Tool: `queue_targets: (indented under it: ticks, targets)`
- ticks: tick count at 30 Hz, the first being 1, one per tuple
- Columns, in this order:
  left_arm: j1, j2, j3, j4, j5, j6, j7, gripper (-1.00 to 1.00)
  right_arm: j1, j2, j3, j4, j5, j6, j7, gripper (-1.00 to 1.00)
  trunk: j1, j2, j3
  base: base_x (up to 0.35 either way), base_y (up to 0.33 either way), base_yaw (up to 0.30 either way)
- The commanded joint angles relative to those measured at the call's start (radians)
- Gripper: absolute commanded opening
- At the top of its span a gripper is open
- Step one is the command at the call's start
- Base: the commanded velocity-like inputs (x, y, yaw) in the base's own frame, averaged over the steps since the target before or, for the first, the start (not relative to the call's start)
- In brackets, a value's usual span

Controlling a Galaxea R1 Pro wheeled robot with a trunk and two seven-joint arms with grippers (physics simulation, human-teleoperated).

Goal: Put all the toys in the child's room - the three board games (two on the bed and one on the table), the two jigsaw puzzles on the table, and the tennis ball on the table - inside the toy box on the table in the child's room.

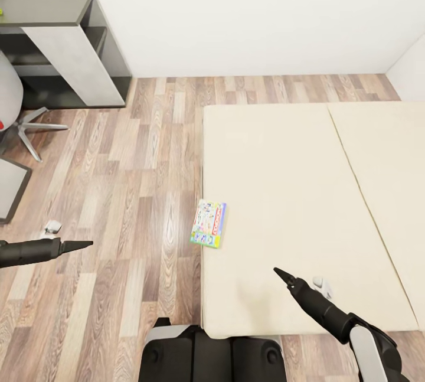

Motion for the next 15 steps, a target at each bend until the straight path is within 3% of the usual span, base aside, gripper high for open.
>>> queue_targets:
  ticks: [1,15]
  targets:
    - [-0.001,-0.001,0.004,-0.001,-0.010,0.011,-0.008,1.00,-0.001,0.001,-0.003,-0.001,0.002,0.006,0.005,1.00,0.001,-0.001,0.001,0.000,0.000,0.000]
    - [-0.001,-0.001,0.004,-0.001,-0.010,0.011,-0.008,1.00,0.000,0.001,-0.002,-0.001,0.002,0.003,0.005,1.00,0.001,-0.001,0.024,0.000,0.000,0.000]
